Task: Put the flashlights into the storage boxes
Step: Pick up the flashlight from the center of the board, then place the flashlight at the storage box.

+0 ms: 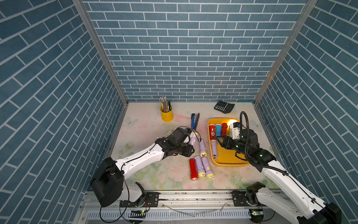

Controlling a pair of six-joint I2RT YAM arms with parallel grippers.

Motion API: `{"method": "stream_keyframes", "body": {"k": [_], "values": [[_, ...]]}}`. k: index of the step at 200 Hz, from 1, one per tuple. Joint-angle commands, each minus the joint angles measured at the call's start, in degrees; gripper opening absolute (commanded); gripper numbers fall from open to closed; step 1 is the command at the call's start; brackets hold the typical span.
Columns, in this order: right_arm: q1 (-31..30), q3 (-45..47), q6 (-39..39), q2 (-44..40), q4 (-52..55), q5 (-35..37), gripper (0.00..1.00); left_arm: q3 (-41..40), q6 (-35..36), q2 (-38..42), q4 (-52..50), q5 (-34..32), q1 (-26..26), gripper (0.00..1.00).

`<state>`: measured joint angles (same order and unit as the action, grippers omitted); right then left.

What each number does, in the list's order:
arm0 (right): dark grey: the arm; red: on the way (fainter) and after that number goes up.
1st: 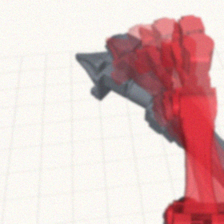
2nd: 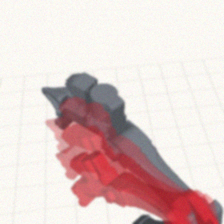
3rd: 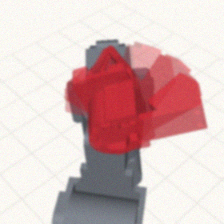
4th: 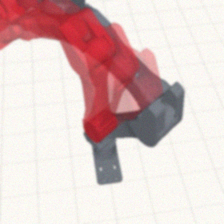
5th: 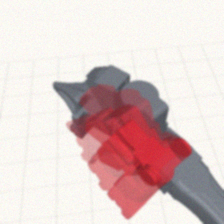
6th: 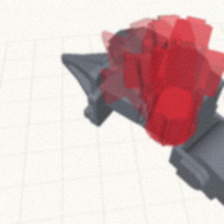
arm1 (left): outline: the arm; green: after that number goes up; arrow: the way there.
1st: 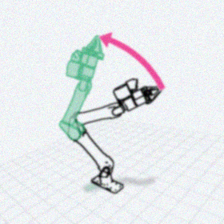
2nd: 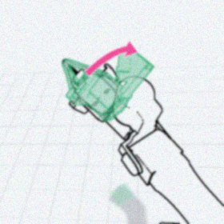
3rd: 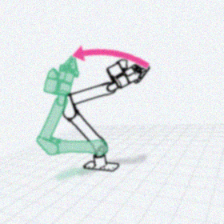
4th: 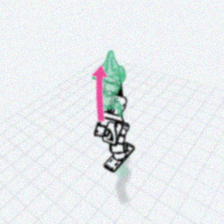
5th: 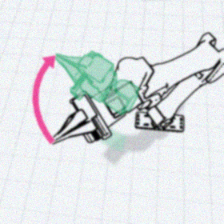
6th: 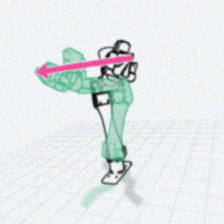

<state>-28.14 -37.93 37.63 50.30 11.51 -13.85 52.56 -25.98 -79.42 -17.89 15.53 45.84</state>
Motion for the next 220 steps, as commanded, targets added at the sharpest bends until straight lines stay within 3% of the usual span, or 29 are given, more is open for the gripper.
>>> {"method": "stream_keyframes", "body": {"k": [1,68,147,220], "values": [[-1.0,1.5,3.6,-1.5,-3.1,-1.5,0.58,-1.2,-4.1,-0.1,10.3,2.2,0.2,0.14],[-6.7,2.4,8.9,1.3,-8.3,0.4,0.62,-1.7,-2.9,-0.7,12.5,2.9,0.2,0.14],[-14.2,-1.8,11.8,10.7,-15.2,4.0,0.62,-2.3,-2.9,-0.6,13.5,3.0,0.3,0.14],[-16.8,-2.1,13.9,14.3,-20.0,7.1,0.61,-2.6,-2.6,-0.4,13.9,3.8,0.2,0.14]]}}
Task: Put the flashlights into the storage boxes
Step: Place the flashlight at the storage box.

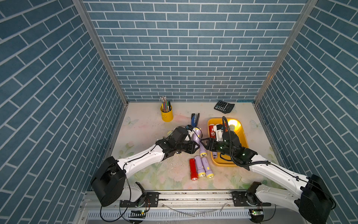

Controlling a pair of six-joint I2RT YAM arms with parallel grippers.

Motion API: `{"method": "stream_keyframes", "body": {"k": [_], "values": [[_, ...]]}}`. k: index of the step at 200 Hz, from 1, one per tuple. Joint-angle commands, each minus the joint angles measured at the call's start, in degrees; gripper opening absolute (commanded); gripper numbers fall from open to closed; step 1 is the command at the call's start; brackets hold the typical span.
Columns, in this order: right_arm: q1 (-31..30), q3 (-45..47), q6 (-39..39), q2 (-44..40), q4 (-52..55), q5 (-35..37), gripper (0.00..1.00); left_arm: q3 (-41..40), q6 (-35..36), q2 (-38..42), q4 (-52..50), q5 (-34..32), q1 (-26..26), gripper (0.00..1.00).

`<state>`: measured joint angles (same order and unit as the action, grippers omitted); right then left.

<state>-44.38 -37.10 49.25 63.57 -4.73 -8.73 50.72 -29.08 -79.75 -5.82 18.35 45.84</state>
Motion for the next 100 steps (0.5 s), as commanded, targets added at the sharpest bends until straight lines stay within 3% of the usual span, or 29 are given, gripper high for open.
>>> {"method": "stream_keyframes", "body": {"k": [1,100], "values": [[-0.5,-3.0,2.2,1.1,-3.9,2.0,0.61,-0.8,0.5,-0.1,1.9,0.9,0.2,0.14],[-1.7,-6.3,3.6,7.5,-8.6,2.1,0.57,-0.8,0.6,-0.5,3.8,2.8,0.4,0.15]]}}
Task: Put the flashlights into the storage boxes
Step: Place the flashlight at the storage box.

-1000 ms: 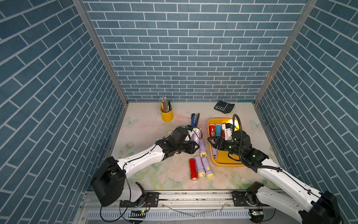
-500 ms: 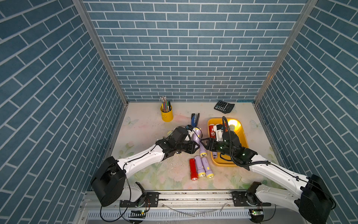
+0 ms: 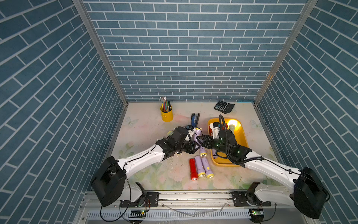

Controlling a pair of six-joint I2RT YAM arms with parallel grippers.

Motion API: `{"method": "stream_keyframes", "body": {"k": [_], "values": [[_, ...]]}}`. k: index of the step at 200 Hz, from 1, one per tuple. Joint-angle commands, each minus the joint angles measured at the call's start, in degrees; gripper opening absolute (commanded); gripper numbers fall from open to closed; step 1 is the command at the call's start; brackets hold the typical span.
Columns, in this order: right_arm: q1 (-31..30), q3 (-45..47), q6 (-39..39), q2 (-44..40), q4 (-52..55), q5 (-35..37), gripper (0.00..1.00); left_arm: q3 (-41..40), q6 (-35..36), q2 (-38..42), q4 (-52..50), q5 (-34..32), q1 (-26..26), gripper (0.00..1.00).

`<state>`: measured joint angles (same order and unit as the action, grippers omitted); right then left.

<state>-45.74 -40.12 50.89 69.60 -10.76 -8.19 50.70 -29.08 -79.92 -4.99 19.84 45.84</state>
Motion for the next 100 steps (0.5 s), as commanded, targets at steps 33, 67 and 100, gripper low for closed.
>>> {"method": "stream_keyframes", "body": {"k": [33,67,100], "values": [[-0.4,-3.7,3.3,3.5,-5.2,0.7,0.53,-0.8,0.7,-0.4,3.7,1.8,0.4,0.15],[-0.7,-3.9,3.6,3.9,-5.7,0.2,0.45,-0.6,0.5,-0.6,4.1,1.9,0.5,0.15],[-0.8,-3.6,3.6,3.4,-5.4,0.7,0.35,-0.6,0.3,-1.0,3.9,1.7,0.5,0.16]]}}
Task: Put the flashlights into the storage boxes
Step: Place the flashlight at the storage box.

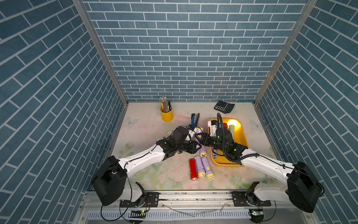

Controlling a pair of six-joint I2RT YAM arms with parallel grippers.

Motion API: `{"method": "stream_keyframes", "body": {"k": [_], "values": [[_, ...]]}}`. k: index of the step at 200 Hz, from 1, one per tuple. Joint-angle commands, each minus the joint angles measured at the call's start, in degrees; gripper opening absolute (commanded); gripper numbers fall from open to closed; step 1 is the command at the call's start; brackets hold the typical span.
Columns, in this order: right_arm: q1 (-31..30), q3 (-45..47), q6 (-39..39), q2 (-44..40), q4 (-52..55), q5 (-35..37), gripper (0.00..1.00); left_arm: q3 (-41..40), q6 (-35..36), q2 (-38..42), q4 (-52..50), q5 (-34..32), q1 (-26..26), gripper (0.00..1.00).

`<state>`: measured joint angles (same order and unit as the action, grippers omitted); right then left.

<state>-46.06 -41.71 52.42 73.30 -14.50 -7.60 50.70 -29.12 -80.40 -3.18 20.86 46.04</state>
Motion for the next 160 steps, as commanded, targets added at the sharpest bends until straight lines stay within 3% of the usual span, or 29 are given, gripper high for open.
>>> {"method": "stream_keyframes", "body": {"k": [1,34,106,160], "values": [[-0.5,-2.0,2.0,-0.3,-1.6,0.1,0.35,-0.6,0.4,-0.5,2.0,0.7,0.3,0.16],[-0.4,-1.7,2.1,-0.8,-0.7,0.8,0.29,-0.9,0.4,-0.4,2.1,0.5,0.3,0.19],[0.7,-1.7,1.9,-3.0,5.4,2.2,0.24,-1.1,0.4,0.5,1.1,-2.0,0.3,0.53],[8.9,0.9,1.5,-9.0,12.7,-1.7,0.22,-0.7,0.6,1.0,-1.5,-4.7,0.3,0.71]]}}
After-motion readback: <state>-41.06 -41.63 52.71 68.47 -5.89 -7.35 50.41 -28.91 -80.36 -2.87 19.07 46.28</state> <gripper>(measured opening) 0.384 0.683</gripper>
